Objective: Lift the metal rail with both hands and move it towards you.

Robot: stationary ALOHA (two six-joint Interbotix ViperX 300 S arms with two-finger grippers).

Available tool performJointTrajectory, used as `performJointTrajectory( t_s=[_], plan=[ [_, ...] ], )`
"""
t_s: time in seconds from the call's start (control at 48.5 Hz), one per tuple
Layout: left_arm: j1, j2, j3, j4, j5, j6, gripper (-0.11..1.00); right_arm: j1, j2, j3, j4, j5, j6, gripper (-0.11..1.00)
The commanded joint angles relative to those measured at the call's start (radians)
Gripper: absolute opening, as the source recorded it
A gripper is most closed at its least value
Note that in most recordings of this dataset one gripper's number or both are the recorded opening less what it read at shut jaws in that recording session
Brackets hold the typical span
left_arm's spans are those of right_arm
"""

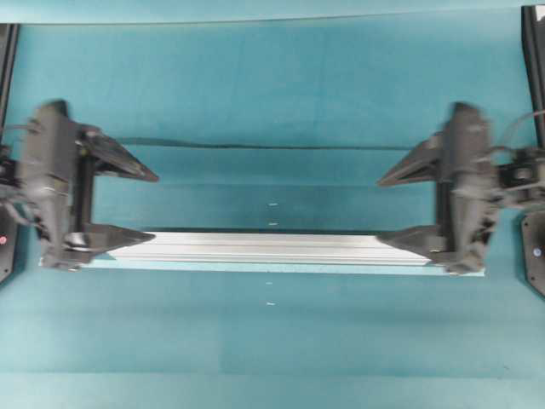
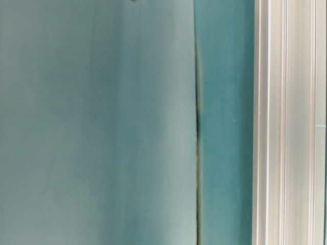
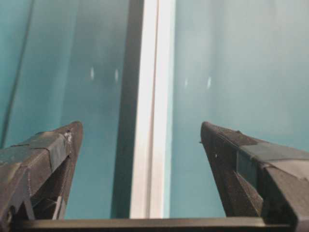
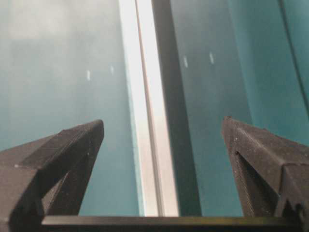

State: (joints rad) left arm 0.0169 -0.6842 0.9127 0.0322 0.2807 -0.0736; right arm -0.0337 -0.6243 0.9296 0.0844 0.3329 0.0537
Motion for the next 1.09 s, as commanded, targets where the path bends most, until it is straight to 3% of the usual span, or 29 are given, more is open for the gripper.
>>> performJointTrajectory(
  t_s=[0.0,0.577,1.072],
  plan=[
    [-0.002,-0.029,-0.006,0.002,-0.006,0.000,0.96,0.005,-0.048,0.009,-0.003,-0.011,0.002,0.99],
    [-0.002,-0.213,0.000,0.002,-0.043,0.000,0.96,0.006,-0.288,0.051,-0.003,0.023,0.006,0.98],
    [-0.003,-0.330,-0.005,0.002,-0.049,-0.008,0.96,0.005,-0.351,0.051,-0.003,0.071,0.006,0.98]
  ],
)
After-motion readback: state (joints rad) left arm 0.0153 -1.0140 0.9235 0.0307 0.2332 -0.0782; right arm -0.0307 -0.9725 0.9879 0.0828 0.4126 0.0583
